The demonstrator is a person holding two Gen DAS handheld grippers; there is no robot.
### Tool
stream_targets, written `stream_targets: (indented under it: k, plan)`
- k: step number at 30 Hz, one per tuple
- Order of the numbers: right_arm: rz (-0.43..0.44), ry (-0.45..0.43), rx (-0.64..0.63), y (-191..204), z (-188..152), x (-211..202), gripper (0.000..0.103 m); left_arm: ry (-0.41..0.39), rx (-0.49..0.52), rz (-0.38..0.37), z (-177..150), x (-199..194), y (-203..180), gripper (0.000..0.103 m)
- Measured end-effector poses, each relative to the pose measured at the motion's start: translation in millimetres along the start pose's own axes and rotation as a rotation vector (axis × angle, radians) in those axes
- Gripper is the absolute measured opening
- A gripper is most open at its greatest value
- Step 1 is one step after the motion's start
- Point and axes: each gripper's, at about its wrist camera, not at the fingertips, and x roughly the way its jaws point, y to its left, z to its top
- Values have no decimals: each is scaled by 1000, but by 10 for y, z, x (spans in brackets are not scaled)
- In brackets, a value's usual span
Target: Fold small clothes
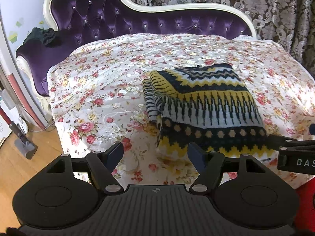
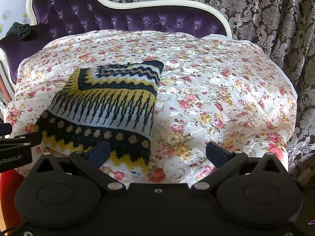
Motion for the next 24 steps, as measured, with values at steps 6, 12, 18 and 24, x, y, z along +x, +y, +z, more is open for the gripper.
stream_targets:
  k: [6, 12, 18, 24]
  plan:
    - [2, 2, 8, 2, 3, 9, 103, 9, 14, 8, -18, 23, -18, 70]
    - [3, 6, 15, -1, -2, 15, 103, 14, 18, 11, -24, 32, -19, 70]
    - [7, 1, 19, 2, -4, 1, 103, 13, 16, 9, -25, 29, -19, 70]
    - [13, -3, 23, 7, 5, -8, 103, 11, 16, 9, -29, 25, -19, 70]
